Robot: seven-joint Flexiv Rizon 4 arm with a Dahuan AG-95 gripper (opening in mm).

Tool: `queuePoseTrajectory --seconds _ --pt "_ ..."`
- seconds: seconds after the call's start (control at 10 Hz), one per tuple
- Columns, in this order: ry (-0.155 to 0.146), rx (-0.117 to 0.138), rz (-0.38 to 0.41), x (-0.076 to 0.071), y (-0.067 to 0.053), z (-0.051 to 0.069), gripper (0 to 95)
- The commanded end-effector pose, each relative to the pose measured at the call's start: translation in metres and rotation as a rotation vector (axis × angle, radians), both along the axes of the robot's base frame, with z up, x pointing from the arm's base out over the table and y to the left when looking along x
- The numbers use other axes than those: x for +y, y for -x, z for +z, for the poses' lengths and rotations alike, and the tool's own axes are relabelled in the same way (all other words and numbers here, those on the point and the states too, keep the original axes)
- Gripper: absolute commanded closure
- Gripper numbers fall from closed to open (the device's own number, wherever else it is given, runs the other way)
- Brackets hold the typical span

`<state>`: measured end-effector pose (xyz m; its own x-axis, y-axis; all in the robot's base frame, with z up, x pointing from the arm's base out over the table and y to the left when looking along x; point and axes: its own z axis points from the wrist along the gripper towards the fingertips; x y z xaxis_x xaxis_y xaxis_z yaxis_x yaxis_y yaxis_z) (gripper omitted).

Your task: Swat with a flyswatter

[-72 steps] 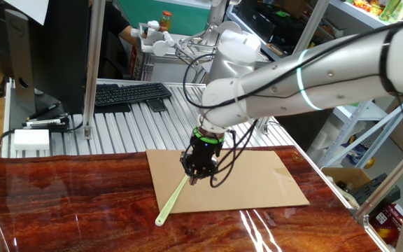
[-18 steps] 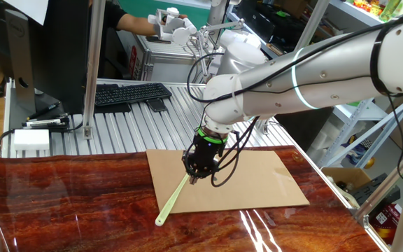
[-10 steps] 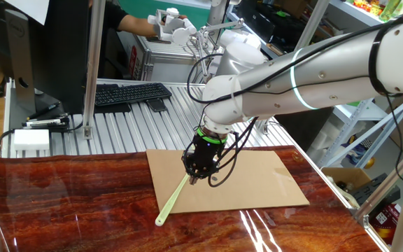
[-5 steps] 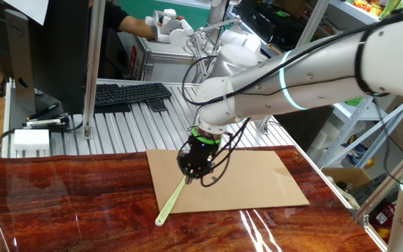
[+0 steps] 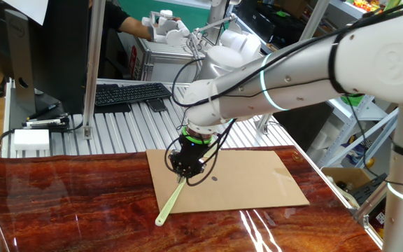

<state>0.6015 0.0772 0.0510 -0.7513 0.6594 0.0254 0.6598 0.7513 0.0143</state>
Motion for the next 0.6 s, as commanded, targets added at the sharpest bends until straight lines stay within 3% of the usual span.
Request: queuePoseTrajectory --seconds 0.1,0.6 --pt "0.0 -0.001 -0.023 0.0018 -0.0022 -0.0035 95.0" --pt "-0.001 0.0 -0.058 0.0038 -0.0066 -0.012 95.0"
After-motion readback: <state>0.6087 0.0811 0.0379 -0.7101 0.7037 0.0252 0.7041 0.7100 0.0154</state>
